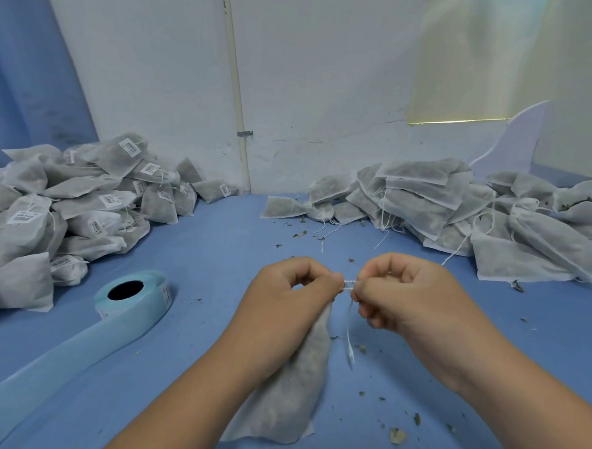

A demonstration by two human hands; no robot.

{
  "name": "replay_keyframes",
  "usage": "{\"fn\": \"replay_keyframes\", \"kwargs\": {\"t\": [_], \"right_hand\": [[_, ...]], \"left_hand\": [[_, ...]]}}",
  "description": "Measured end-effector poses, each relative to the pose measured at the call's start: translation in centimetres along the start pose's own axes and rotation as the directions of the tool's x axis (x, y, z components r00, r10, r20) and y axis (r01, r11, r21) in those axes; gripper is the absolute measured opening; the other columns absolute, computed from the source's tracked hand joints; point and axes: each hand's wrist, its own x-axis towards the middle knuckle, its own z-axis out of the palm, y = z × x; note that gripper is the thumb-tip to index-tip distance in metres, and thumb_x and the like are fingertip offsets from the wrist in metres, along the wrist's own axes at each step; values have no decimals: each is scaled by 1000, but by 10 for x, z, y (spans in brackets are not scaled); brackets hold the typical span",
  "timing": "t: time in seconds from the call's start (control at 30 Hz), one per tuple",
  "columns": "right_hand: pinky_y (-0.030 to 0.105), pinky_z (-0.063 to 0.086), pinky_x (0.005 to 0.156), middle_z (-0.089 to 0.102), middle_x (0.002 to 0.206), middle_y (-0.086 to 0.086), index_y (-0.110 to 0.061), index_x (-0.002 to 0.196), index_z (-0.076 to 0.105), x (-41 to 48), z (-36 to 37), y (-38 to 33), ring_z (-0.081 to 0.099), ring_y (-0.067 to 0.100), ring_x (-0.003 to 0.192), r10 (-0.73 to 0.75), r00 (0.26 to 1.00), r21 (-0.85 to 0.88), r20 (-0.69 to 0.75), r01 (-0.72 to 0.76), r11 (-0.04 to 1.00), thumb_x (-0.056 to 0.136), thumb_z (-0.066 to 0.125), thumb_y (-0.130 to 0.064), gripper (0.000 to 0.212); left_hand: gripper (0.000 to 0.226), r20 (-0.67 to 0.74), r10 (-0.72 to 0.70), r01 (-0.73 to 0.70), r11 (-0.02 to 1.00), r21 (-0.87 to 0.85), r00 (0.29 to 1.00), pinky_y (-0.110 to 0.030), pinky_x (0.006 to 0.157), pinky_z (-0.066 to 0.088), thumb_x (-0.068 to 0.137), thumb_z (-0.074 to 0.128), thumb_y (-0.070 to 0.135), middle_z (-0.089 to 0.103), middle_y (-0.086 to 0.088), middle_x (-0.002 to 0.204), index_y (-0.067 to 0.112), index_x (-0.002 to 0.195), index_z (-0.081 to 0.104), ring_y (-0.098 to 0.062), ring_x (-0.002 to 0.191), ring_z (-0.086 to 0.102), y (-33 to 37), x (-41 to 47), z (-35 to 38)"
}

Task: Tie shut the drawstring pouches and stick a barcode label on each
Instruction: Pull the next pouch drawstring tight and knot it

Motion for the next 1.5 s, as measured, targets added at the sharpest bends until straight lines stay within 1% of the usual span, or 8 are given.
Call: {"fn": "replay_keyframes", "kwargs": {"t": [0.23,0.37,0.57,0.83,0.93,1.13,1.3,1.5], "right_hand": [[23,48,57,59,51,-8,-19,76,71,-2,2,-2,57,5,52,-85,996,-245,-9,80,966,74,63,-6,16],[27,44,55,60,51,-8,-25,69,73,-2,2,-1,52,9,52,-97,995,-315,-14,88,945,73,65,-14,14],[32,48,59,64,54,-7,-25,69,73,-1,1,0,56,8,54,-40,999,-308,-10,35,951,72,66,-23,8],[26,46,56,65,58,-4,-12,69,74,2,-2,1,57,8,52,57,997,-191,54,-46,981,72,69,-23,12],[23,44,53,65,59,-4,-12,69,74,2,-2,1,56,8,51,61,996,-172,65,-49,984,65,71,-30,19],[22,44,52,65,58,-6,-16,67,74,2,-1,1,56,7,50,47,997,-211,62,-33,977,72,71,-28,13],[23,45,54,65,57,-6,-19,67,73,1,0,4,57,5,52,8,999,-337,41,6,941,74,68,-27,12],[21,45,53,62,55,-8,-18,67,72,0,1,5,58,4,52,-12,998,-380,62,35,924,68,64,-33,17]], "left_hand": [[20,18,16,-17,998,53,1000,-27,69,42,85,65,31,60,16,60,23,66,67,-7,61,56,0,-1,-2],[18,-7,50,-49,990,134,999,-11,59,40,85,66,31,66,12,70,24,69,69,1,59,55,-1,-1,-2],[21,-20,61,-57,986,159,998,-7,45,30,85,68,29,54,20,52,25,64,67,2,42,39,-2,-1,-2],[19,-31,65,-60,989,134,997,-9,54,38,84,68,26,67,19,63,27,66,75,1,53,49,-1,-1,-3],[22,-16,-23,24,998,50,1000,-8,53,39,86,67,28,64,17,60,22,65,73,4,52,51,1,0,-6],[35,118,-210,217,975,-51,971,-25,55,35,88,63,32,52,11,47,23,54,66,-9,48,45,2,1,-7],[32,182,-338,356,932,-73,923,-26,53,33,83,67,33,47,3,53,19,55,63,-17,55,42,-2,5,-11],[31,341,-365,461,848,-262,866,-18,41,36,87,63,21,48,-2,59,11,57,63,-11,42,44,-6,8,-10]]}}
